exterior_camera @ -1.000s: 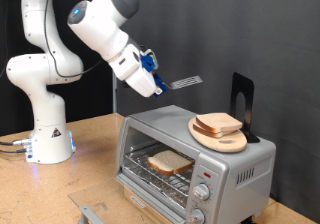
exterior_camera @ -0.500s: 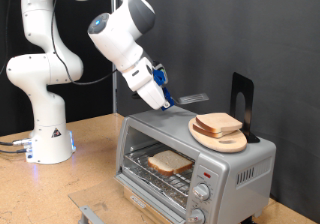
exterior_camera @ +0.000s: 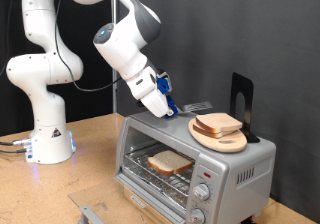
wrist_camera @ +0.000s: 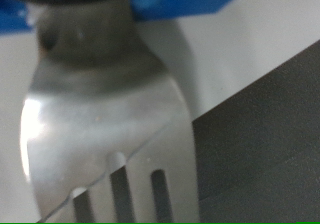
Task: Make a piece of toast with the oven
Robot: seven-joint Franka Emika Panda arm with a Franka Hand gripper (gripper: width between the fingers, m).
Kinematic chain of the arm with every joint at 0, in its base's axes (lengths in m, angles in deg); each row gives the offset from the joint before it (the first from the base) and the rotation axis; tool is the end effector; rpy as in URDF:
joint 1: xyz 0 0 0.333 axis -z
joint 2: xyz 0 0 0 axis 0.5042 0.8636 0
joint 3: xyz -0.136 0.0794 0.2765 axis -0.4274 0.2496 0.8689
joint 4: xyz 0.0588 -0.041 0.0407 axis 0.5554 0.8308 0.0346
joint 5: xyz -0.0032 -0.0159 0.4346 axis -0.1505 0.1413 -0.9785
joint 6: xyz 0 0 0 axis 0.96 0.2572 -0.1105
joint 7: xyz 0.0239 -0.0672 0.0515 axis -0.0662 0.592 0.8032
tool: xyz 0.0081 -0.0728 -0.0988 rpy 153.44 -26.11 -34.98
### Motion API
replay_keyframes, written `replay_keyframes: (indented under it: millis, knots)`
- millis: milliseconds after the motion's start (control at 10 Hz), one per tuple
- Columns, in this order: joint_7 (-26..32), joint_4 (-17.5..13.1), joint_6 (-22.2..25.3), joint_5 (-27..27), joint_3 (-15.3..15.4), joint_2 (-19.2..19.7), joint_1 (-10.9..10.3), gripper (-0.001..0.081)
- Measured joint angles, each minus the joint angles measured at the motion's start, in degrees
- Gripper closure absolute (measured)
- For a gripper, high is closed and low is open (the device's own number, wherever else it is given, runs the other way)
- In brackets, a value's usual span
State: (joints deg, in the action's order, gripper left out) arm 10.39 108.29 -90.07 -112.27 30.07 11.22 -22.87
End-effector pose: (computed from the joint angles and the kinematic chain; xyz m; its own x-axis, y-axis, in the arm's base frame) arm 0.4340 0.1563 0.3207 0.9586 0.0483 0.2806 0.2151 -0.7687 -0.6024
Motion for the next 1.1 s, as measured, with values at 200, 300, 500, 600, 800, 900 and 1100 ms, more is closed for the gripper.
replay_keyframes:
  millis: [200, 300, 500, 600, 800, 900, 1100]
  knots:
    - [1.52, -0.11, 0.14, -1.26, 0.05, 0.1, 0.0, 0.0083]
    - [1.57, -0.13, 0.56, -1.3, 0.0, 0.01, 0.01, 0.0083]
    - [1.7, -0.09, 1.76, -1.3, -0.4, -0.15, 0.07, 0.0013]
    - [2.0, 0.0, 2.58, -1.3, -0.81, -0.27, 0.11, 0.0002]
    - [6.52, 0.69, 3.43, -4.18, -1.93, -1.02, 0.1, 0.0001]
    - [12.65, 1.37, 3.36, -8.94, -2.57, -1.67, 0.08, 0.0001]
    - [21.28, 2.29, 3.36, -15.91, -3.99, -3.0, 0.15, 0.0001]
